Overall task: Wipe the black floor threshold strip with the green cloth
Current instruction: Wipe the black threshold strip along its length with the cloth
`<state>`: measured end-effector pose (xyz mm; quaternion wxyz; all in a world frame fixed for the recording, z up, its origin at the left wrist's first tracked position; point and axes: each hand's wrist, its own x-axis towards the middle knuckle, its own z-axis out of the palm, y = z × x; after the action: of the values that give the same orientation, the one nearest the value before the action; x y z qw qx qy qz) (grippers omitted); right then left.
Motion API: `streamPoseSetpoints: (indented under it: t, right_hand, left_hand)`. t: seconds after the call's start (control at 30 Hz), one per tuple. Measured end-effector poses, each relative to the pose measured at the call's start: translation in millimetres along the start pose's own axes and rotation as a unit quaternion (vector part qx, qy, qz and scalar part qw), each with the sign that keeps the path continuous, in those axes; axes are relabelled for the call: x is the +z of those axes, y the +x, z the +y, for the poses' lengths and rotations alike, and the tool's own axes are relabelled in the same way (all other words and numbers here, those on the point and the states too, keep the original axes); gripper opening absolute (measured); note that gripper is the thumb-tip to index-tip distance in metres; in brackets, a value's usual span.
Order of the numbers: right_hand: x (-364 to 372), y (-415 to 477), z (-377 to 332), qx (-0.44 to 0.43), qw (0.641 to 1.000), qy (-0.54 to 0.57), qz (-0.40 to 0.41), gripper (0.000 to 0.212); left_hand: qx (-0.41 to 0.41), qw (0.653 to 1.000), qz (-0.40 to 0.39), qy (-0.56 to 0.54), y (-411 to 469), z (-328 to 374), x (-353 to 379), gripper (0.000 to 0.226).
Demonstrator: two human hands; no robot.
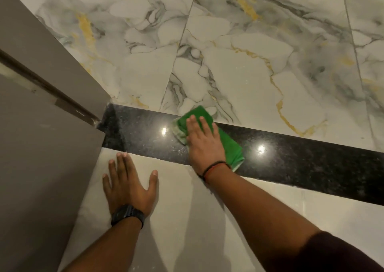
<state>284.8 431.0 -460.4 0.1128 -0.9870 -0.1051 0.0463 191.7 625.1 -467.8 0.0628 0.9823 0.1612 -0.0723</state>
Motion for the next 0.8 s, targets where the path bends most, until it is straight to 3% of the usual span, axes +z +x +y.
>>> streamPoseSetpoints:
  t: [0.13, 0.27, 0.4, 0.63, 0.7, 0.8]
  right_hand:
    - [3, -26, -16, -0.159, 0.987, 0.006, -0.032, 0.06]
    - [-7, -60, 34, -0.241, 0.969, 0.014, -0.048, 0.054]
    - [-16, -66, 74, -0.144, 0.989, 0.022, -0.021, 0.054]
    - [-3, -2, 16, 0.035, 0.999, 0.013, 0.015, 0.054]
    - [4, 22, -16, 0.04, 0.999, 0.015, 0.011, 0.061]
    - [13, 38, -64, -0.042, 0.999, 0.0, -0.009, 0.066]
  left_hand:
    - [-0.003, 1.0, -0.002, 0.004, 2, -3, -2, 0.09]
    - [-0.003, 1.0, 0.003, 0.013, 5, -7, -2, 0.091]
    - [-0.013, 1.0, 0.007, 0.011, 10, -11, -3, 0.091]
    - [-0.016, 1.0, 0.011, -0.002, 12, -12, -2, 0.09]
    - [-0.02, 1.0, 0.01, -0.006, 12, -11, -2, 0.089]
    - [-0.021, 1.0, 0.008, -0.01, 13, -12, -1, 0.087]
